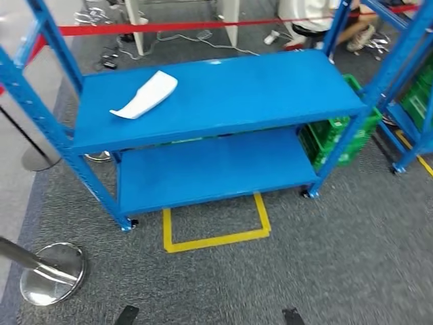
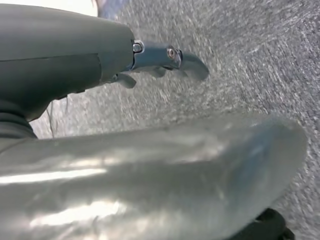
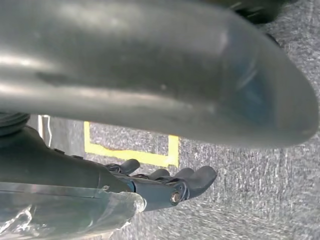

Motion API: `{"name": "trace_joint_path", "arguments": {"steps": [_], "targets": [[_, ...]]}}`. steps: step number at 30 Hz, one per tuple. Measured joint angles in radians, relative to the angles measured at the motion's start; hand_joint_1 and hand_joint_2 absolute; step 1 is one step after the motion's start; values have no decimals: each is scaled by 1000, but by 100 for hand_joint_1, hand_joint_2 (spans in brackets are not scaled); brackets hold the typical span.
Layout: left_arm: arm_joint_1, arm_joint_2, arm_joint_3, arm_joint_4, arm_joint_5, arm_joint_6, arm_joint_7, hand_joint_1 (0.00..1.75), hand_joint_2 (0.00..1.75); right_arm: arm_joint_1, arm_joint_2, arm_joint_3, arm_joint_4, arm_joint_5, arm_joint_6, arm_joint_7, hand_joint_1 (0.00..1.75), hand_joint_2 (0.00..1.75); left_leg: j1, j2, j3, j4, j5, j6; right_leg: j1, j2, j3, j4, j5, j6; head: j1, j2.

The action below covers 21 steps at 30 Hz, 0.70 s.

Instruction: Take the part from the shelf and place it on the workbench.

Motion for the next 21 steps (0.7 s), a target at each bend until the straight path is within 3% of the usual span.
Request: {"name": "trace_joint_path", "arguments": {"steps": [2,3,5,7,9,10,11,13,15,17,18,19,21], "targets": [[0,0,0,0,0,-1,-1,0,0,5,0,0,0,0,0,1,0,0,1,-28,0,0,0,2,-1,11,-56,107,-33,3,3,0],[2,0,0,0,0,-1,-2,0,0,6,0,0,0,1,0,1,0,0,2,-43,1,1,0,2,-2,13,-63,110,-20,4,3,0],[3,0,0,0,0,-1,-2,0,0,6,0,0,0,1,0,0,0,0,5,-72,3,4,-1,-3,-8,26,-22,6,54,7,3,0],[2,0,0,0,0,-2,-3,0,0,5,0,-1,0,0,-1,-6,0,0,6,-97,2,11,-5,-14,-16,60,34,-118,104,7,6,0],[3,1,0,0,0,-2,-3,0,0,2,0,-3,0,-4,-1,-13,0,0,6,-112,-5,15,-4,-27,-17,78,52,-158,107,-3,9,0],[5,2,0,0,0,-2,-3,0,0,0,0,-5,0,-6,-2,-16,0,0,7,-117,-7,14,-2,-33,-16,75,52,-160,109,-13,10,0],[8,2,0,0,0,-2,-3,0,0,-1,0,-6,0,-8,-3,-17,0,0,8,-112,-8,12,-1,-39,-15,70,52,-161,112,-21,9,0],[8,4,0,0,0,-2,-3,0,0,-2,0,-9,0,-9,-4,-21,0,0,7,-74,-24,44,-26,-49,-16,61,52,-165,117,-36,4,0],[3,4,0,0,0,-2,-4,0,0,0,-1,-11,0,-10,-3,-23,0,0,5,-30,-79,158,-89,-56,-15,47,51,-167,117,-43,-2,0],[0,4,0,0,0,-2,-4,0,0,5,-1,-13,0,-10,-2,-23,0,0,5,-19,-140,281,-134,-58,-14,31,50,-167,116,-45,-3,0],[0,4,0,0,0,-2,-5,0,0,6,-1,-14,0,-10,-2,-23,0,0,5,-18,-150,300,-131,-58,-14,25,49,-167,116,-46,-3,0],[2,4,0,0,0,-2,-5,0,0,6,-1,-14,0,-10,-2,-21,0,0,5,-18,-139,279,-108,-56,-13,21,50,-167,116,-46,-3,0],[2,4,1,0,0,-2,-5,0,0,5,-1,-15,0,-10,-2,-17,0,87,4,-14,-73,154,-40,-48,-12,17,52,-166,114,-43,-3,0]]}}
